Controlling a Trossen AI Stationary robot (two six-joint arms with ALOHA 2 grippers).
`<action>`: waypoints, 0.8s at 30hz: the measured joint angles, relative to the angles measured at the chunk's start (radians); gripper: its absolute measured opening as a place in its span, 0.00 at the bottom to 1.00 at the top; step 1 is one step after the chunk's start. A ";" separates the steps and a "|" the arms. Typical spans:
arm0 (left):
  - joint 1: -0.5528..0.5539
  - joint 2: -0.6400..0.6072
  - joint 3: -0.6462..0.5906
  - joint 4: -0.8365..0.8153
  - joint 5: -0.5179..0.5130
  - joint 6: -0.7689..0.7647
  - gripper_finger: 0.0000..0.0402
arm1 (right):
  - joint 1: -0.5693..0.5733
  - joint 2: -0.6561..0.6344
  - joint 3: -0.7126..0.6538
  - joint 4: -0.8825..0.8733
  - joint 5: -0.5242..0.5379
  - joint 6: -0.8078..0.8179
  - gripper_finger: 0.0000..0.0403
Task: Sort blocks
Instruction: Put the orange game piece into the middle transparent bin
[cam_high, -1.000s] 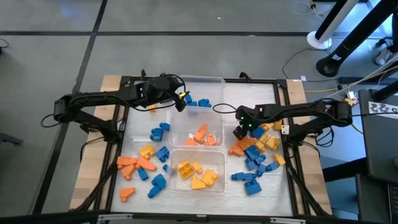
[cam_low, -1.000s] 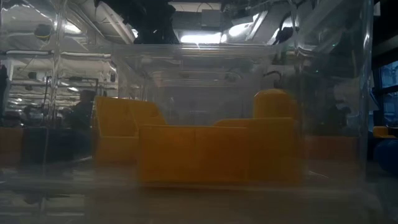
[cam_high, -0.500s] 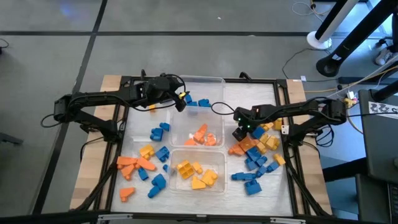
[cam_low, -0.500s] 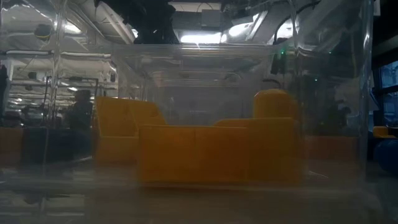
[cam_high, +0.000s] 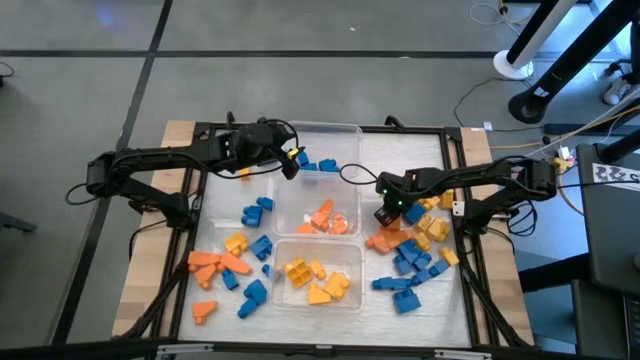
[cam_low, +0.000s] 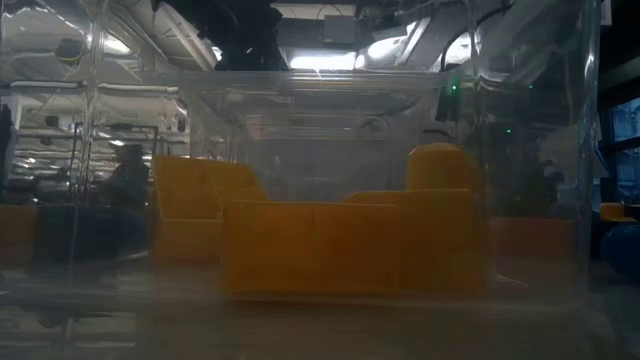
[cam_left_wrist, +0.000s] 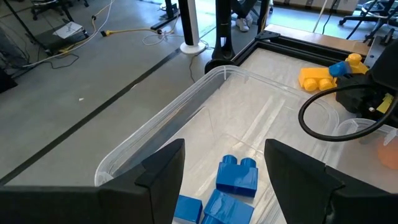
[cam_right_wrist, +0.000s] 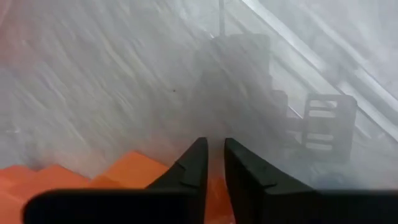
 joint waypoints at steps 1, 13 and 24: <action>0.000 0.000 0.000 0.000 0.000 0.000 0.52 | 0.000 0.000 0.000 0.001 -0.001 0.000 0.11; 0.000 0.000 0.000 0.000 0.000 0.000 0.52 | 0.001 0.000 0.000 0.014 -0.009 -0.107 0.21; 0.000 0.000 0.000 0.000 0.000 -0.010 0.52 | 0.001 0.000 0.009 0.011 -0.024 -0.138 0.44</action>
